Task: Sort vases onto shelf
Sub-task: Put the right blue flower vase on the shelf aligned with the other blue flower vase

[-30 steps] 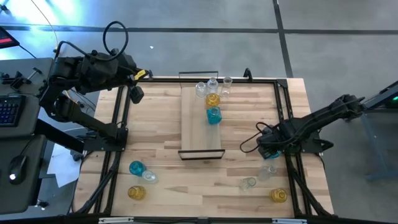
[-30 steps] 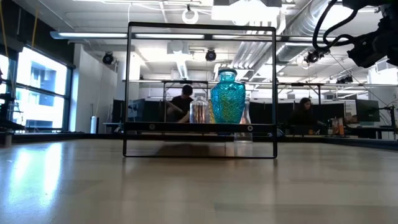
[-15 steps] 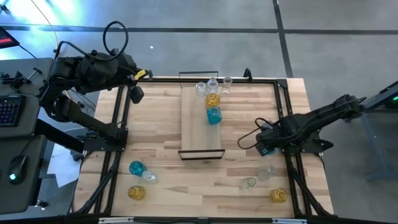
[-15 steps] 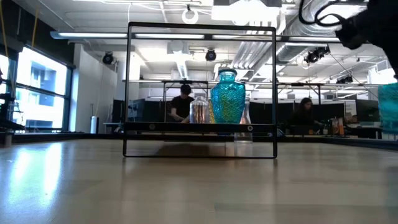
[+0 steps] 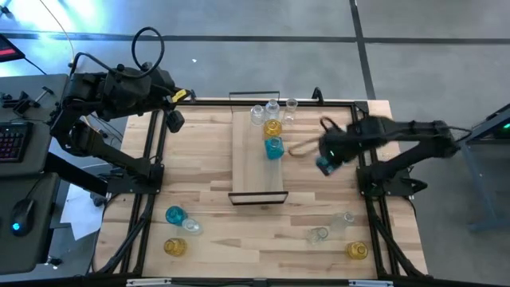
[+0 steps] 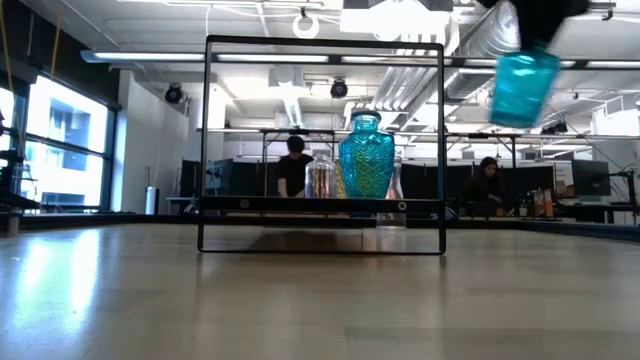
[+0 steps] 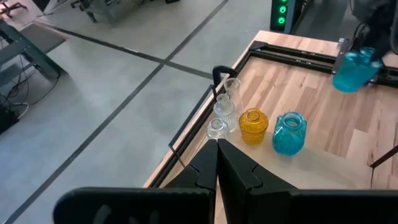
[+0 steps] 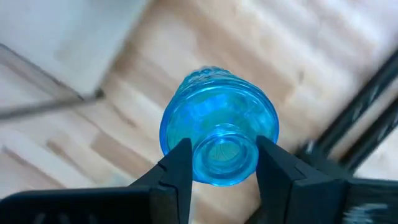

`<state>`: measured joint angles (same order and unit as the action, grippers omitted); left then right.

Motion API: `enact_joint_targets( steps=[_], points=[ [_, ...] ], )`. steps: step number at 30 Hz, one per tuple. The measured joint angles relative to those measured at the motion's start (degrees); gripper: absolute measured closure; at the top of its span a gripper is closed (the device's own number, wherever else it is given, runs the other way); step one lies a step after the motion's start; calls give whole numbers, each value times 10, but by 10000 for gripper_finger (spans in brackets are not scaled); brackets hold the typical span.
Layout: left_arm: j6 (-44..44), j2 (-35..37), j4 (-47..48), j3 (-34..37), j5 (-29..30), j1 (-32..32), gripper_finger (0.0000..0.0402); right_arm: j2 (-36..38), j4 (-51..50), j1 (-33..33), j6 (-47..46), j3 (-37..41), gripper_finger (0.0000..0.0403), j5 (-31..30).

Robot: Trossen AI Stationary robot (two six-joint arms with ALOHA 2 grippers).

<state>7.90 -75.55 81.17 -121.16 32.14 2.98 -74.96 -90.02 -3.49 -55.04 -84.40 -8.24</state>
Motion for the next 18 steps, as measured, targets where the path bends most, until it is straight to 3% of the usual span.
enact_joint_targets(
  steps=[9, 18],
  points=[
    [0, 0, 0, 0, 0, 0, 401, -138, 0, 100, 191, -271, 297, -27],
    [0, 0, 0, 0, 0, 0, 401, -281, 0, 129, 304, -504, 297, 18]
  ],
)
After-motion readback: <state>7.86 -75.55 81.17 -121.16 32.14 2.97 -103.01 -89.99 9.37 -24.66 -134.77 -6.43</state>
